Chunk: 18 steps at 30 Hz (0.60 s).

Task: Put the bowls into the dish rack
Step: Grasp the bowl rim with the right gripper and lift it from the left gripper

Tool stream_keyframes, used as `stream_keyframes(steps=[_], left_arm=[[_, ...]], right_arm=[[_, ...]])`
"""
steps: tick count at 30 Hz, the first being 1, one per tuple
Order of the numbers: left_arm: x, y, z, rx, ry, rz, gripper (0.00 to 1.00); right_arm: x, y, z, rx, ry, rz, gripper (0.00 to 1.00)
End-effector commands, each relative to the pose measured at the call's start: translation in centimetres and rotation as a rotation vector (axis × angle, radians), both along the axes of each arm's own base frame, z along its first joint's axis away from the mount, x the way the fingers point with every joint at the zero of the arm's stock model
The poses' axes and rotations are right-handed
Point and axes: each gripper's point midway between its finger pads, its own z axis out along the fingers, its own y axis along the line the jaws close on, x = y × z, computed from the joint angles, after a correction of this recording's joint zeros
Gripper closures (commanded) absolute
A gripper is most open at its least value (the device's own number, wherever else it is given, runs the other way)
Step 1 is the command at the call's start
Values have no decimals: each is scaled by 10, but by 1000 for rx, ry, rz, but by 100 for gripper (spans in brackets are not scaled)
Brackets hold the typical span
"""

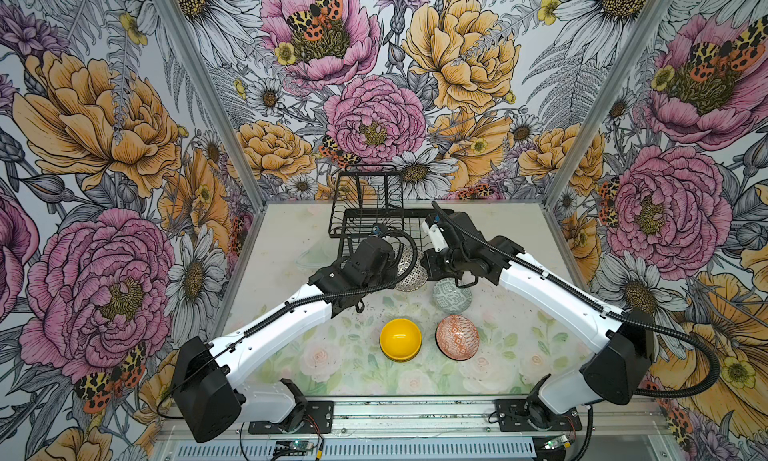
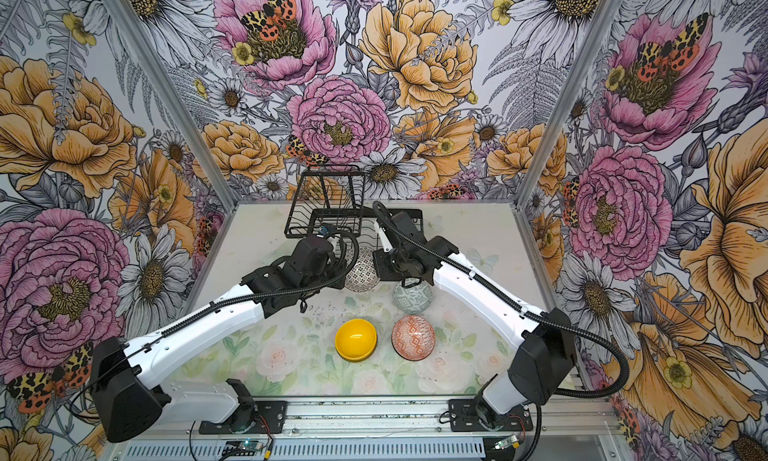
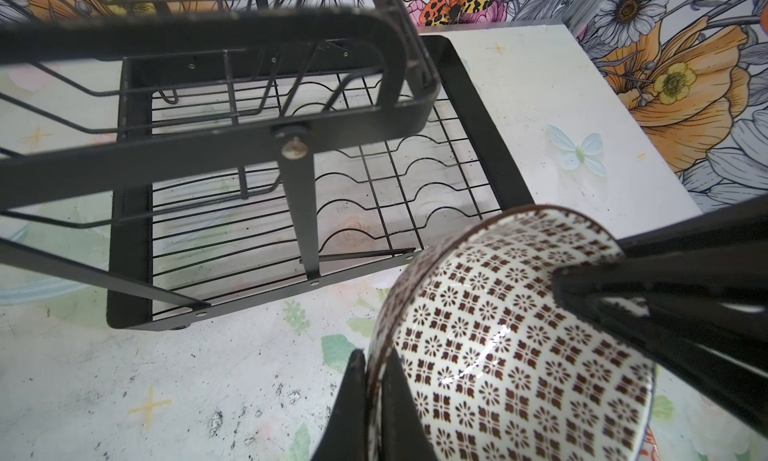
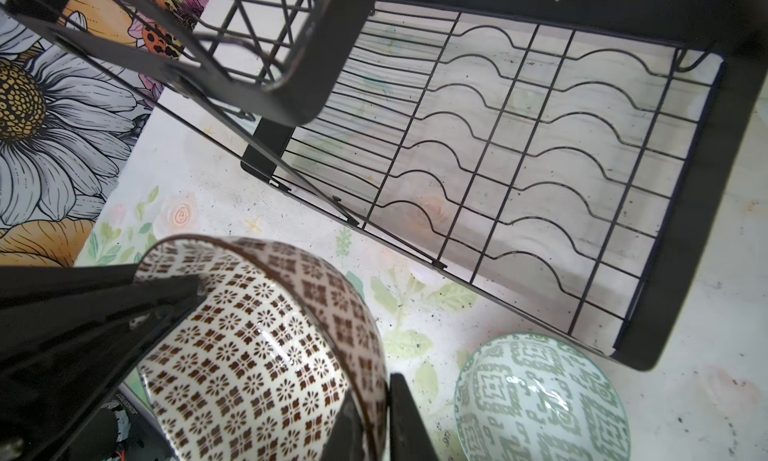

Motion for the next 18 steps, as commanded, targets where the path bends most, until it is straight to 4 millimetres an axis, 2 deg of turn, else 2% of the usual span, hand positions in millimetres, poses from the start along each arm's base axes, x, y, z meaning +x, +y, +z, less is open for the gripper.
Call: stream_keyframes(steps=[1,3,8,9,13,14,15,18], left_arm=[[7,-8,44,-96,-114,-1,100],[7,-8,43,-93,-113,-1,100],[6,-8,44,-92,-114,-11,100],[5,-8,44,-90,-115,-15,93],[4,5,42,-50,-107,-5,31],[4,11,42,-42,-104,-3,11],[4,15,43,-39,-100,-10,1],[3,28,41,-29,-69,-46,1]], right_arm=[[3,4,-6,-1,0,-3,96],[4,3,-6,-4,-3,-5,100],[5,1,-6,-13,-13,-11,100],[6,-1,-5,-17,-19,-13,100],[13,-13,-1,-45,-54,-35,100],[15,-18,1,-56,-70,-40,100],[17,-22,3,-66,-86,-41,100],[23,-35,11,-133,-169,-15,100]])
